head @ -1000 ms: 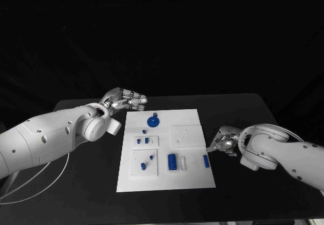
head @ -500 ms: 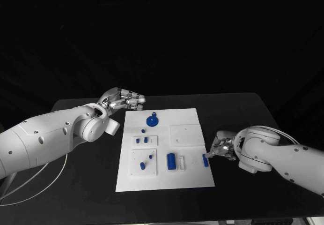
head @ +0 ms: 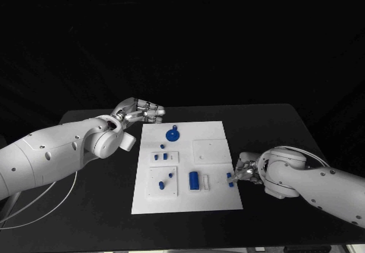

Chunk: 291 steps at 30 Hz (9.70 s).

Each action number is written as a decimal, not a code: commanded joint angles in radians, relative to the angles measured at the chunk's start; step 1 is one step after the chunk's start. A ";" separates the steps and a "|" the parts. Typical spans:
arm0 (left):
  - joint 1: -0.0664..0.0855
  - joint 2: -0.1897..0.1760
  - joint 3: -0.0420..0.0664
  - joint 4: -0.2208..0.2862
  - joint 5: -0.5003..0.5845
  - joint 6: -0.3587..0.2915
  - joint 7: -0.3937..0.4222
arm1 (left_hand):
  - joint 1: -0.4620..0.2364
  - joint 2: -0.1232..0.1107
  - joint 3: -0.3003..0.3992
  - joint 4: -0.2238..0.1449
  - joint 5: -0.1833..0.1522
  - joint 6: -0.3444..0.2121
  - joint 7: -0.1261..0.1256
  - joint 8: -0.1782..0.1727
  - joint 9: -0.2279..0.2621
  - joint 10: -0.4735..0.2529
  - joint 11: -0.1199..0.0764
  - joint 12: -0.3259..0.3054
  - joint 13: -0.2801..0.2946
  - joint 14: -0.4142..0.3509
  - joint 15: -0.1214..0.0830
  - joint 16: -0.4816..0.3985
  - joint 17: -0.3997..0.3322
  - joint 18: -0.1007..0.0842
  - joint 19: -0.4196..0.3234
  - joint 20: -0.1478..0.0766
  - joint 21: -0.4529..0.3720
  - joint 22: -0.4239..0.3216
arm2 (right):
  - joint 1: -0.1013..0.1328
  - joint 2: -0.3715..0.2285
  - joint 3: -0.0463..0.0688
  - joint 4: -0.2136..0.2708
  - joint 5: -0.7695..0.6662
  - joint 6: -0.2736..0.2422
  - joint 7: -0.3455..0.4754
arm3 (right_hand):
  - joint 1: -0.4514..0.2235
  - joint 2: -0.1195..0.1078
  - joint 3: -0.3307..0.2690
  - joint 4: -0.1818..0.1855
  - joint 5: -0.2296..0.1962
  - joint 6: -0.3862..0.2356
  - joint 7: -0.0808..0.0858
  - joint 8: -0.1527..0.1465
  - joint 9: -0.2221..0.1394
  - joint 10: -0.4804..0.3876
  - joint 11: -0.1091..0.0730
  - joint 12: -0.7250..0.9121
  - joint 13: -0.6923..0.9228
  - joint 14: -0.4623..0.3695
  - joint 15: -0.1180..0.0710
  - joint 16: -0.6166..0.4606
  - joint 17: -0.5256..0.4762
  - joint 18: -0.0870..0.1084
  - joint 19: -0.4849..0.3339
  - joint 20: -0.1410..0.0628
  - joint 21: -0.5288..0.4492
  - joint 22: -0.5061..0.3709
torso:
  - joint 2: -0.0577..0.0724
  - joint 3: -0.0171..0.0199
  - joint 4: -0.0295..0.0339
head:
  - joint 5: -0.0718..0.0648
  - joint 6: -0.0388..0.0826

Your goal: Assemble the parts on the task board

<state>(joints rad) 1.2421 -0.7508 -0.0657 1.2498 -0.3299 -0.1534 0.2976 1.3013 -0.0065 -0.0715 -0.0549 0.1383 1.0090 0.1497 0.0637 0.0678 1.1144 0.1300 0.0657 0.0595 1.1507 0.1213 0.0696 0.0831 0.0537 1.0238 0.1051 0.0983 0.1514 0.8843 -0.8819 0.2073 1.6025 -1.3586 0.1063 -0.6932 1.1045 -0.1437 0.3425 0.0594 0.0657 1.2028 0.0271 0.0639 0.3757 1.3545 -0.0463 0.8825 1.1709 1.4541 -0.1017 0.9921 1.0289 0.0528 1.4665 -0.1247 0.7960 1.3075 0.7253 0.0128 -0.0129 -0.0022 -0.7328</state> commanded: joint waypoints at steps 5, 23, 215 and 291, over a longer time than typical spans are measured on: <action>0.000 -0.001 0.000 0.004 0.007 0.013 -0.001 | -0.009 0.005 -0.002 0.001 -0.006 -0.002 0.000 0.000 0.001 -0.001 0.004 0.001 0.001 0.000 0.002 -0.005 0.000 -0.007 0.003 0.000 0.006 -0.002 | -0.004 0.014 -0.006 -0.013 -0.101 0.025 -0.034 | -0.004 -0.003 0.001 0.007 -0.006 0.008 0.002 0.001 0.004 0.003 -0.003 -0.007 -0.002 0.001 0.004 -0.005 -0.001 -0.011 0.049 0.004 -0.005 0.099 | -0.001 0.0011 -0.0013 | 0.003 -0.001; 0.000 -0.002 0.000 0.004 0.007 0.022 -0.014 | -0.012 -0.001 -0.001 0.014 -0.007 -0.011 0.002 0.000 0.001 -0.007 0.006 0.002 0.001 -0.006 0.004 -0.006 -0.001 -0.007 0.001 0.002 0.005 -0.003 | -0.007 0.084 -0.058 -0.064 -0.180 0.030 -0.039 | 0.026 -0.003 0.012 -0.064 0.054 -0.025 0.013 -0.001 -0.009 -0.013 0.003 -0.016 0.001 -0.001 0.005 -0.011 -0.003 -0.009 0.046 0.004 -0.020 0.096 | 0.000 -0.0003 -0.0004 | 0.006 -0.005; 0.000 0.015 -0.011 -0.039 0.105 -0.023 0.009 | -0.006 0.010 0.001 0.018 -0.002 0.010 -0.005 0.000 0.001 0.017 -0.003 0.001 0.002 0.022 -0.005 -0.005 0.004 -0.011 0.009 -0.006 0.012 -0.007 | 0.033 0.120 0.028 -0.143 0.349 -0.254 0.274 | 0.100 0.040 -0.480 0.093 0.196 -0.082 0.050 0.000 -0.298 -0.068 0.029 -0.078 -0.071 -0.026 0.021 -0.090 -0.024 0.025 0.025 0.022 -0.135 0.075 | -0.024 -0.0037 -0.0247 | 0.026 0.073; -0.192 -0.029 0.066 0.320 0.330 -0.617 0.222 | -1.301 0.007 0.072 0.055 -0.138 -1.009 -0.150 -0.064 -0.068 -1.114 -0.130 -0.066 -0.059 -1.151 -0.121 -0.070 -0.083 -0.054 -1.024 -0.105 -0.098 -0.151 | 0.166 0.102 -0.207 -0.033 1.359 -0.876 1.213 | -1.105 0.144 -0.343 -0.059 -0.066 -1.203 -0.027 -0.064 -0.376 -1.355 0.046 -0.883 -1.171 -1.454 0.102 -0.992 -1.029 -0.053 -1.467 0.125 -0.796 -1.307 | -0.181 -0.0128 0.0129 | 0.002 0.133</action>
<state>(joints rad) 1.0499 -0.7800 -0.0011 1.5670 0.0002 -0.7544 0.4980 0.0072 0.0005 -0.0054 0.0007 0.0035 0.0050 -0.0003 0.0066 0.0010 0.0054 0.0003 0.0035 0.0013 0.0036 0.0002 0.0069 0.0010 0.0076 0.0035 -0.0003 0.0053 0.0010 1.0492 -0.7797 -0.0003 1.5680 -0.0074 -0.7587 0.4950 0.0059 -0.0001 0.0005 -0.0041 0.0069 0.0044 0.0003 0.0055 0.0009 0.0037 0.0000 0.0064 0.0010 0.0045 0.0005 0.0036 0.0009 0.0142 0.0052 0.0003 0.0035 0.0010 0.5442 0.0000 0.0000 0.0000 -0.6001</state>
